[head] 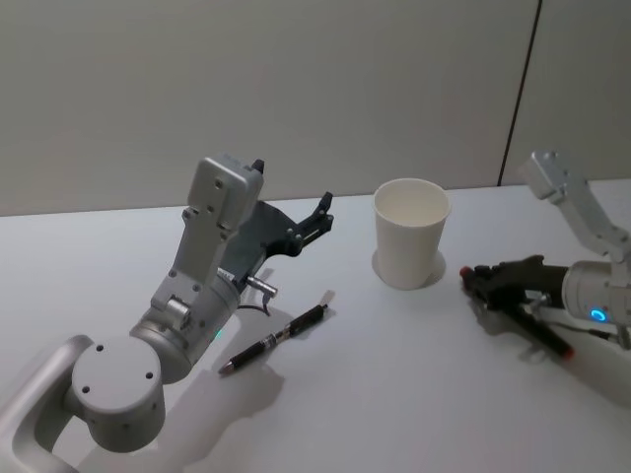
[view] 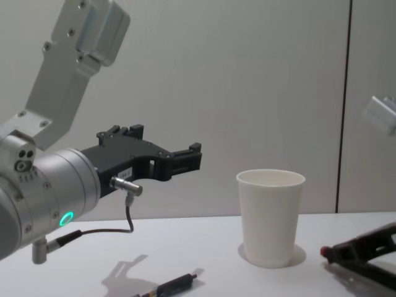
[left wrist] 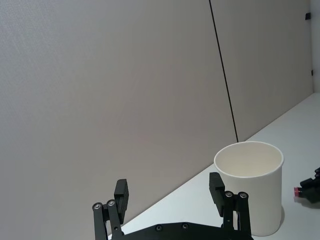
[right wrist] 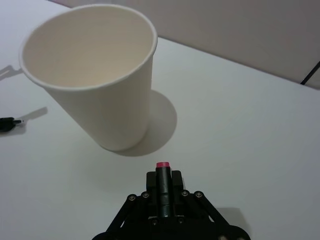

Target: Place the pen into the pen holder.

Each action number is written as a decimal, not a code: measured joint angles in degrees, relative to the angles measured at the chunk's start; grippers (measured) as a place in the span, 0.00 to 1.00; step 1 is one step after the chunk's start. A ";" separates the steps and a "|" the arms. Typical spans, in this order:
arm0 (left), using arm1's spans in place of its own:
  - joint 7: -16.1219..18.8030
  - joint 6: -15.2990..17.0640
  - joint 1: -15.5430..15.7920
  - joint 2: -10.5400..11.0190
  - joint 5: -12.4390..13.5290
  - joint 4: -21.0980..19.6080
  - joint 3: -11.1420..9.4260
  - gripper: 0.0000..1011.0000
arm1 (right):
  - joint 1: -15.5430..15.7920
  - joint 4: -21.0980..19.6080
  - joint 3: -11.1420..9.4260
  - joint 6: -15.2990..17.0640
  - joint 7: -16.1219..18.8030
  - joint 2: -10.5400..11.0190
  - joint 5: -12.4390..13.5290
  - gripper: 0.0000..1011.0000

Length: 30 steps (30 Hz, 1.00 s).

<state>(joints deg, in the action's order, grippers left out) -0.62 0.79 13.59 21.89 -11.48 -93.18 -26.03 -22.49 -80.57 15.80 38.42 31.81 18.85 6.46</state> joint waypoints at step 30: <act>0.00 0.00 0.00 0.00 0.00 0.00 0.00 0.99 | 5.11 -12.03 -3.47 -11.00 -14.50 2.99 2.43 0.16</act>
<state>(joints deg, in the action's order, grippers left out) -0.62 0.79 13.59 21.89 -11.48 -93.18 -26.02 -17.38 -92.61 12.33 27.42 17.31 21.85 8.89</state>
